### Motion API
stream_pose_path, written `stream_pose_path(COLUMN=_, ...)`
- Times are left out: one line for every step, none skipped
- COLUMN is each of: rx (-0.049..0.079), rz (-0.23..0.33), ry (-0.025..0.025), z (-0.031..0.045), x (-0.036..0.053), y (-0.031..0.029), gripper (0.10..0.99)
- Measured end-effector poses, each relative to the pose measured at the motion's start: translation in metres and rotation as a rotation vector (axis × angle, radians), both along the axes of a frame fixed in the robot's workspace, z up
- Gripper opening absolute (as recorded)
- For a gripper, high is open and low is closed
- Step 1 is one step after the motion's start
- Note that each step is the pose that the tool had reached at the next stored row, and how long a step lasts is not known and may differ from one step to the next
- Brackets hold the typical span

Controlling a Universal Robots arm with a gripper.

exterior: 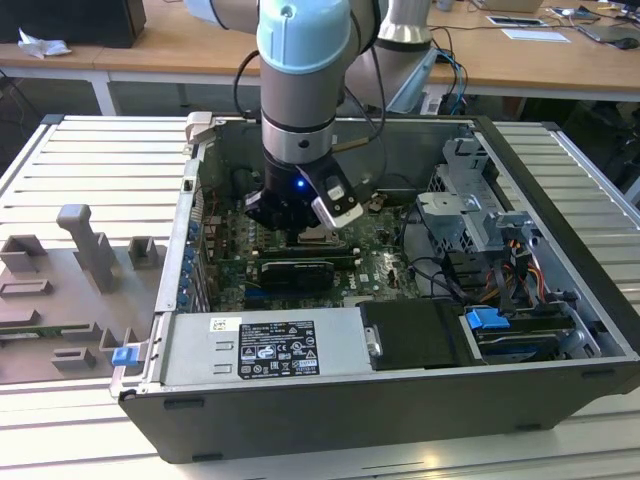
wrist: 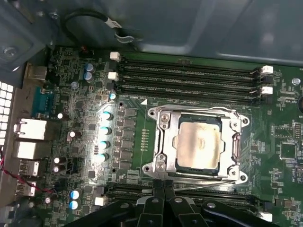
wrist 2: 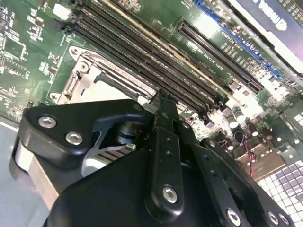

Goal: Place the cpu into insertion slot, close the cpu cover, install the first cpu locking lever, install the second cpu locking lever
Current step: 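Install the second cpu locking lever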

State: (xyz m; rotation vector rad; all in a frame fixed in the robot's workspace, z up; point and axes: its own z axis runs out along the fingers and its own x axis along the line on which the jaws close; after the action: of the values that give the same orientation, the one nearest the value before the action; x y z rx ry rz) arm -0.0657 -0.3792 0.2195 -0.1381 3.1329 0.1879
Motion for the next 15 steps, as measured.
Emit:
stream_pose_path(rx=0.002, rz=0.000, ry=-0.0003, z=-0.0014, x=-0.0009, y=0.0001, gripper=0.106)
stream_pose_path(rx=0.004, rz=0.000, ry=-0.0001, z=-0.0030, x=-0.0016, y=0.0000, gripper=0.106)
stream_pose_path(rx=0.007, rz=0.000, ry=0.0001, z=-0.0049, x=-0.0025, y=-0.0001, gripper=0.106)
stream_pose_path(rx=0.010, rz=0.000, ry=0.0001, z=-0.0059, x=-0.0027, y=-0.0002, gripper=0.106)
stream_pose_path(rx=0.015, rz=0.000, ry=0.0001, z=-0.0066, x=-0.0028, y=-0.0001, gripper=0.106)
stream_pose_path(rx=0.021, rz=0.000, ry=0.0000, z=-0.0076, x=-0.0030, y=0.0000, gripper=0.106)
stream_pose_path(rx=0.024, rz=0.000, ry=-0.0001, z=-0.0085, x=-0.0030, y=0.0000, gripper=0.106)
stream_pose_path(rx=0.031, rz=0.000, ry=-0.0001, z=-0.0100, x=-0.0035, y=-0.0001, gripper=0.106)
stream_pose_path(rx=0.036, rz=0.000, ry=-0.0003, z=-0.0111, x=-0.0038, y=-0.0002, gripper=0.106)
stream_pose_path(rx=0.040, rz=0.000, ry=-0.0005, z=-0.0117, x=-0.0042, y=-0.0003, gripper=0.106)
stream_pose_path(rx=0.046, rz=0.000, ry=-0.0010, z=-0.0124, x=-0.0048, y=-0.0004, gripper=0.106)
stream_pose_path(rx=0.049, rz=0.000, ry=-0.0013, z=-0.0129, x=-0.0054, y=-0.0005, gripper=0.106)
stream_pose_path(rx=0.057, rz=0.000, ry=-0.0023, z=-0.0135, x=-0.0066, y=-0.0008, gripper=0.106)
stream_pose_path(rx=0.061, rz=0.001, ry=-0.0033, z=-0.0138, x=-0.0082, y=-0.0015, gripper=0.106)
stream_pose_path(rx=0.064, rz=0.001, ry=-0.0038, z=-0.0141, x=-0.0090, y=-0.0019, gripper=0.106)
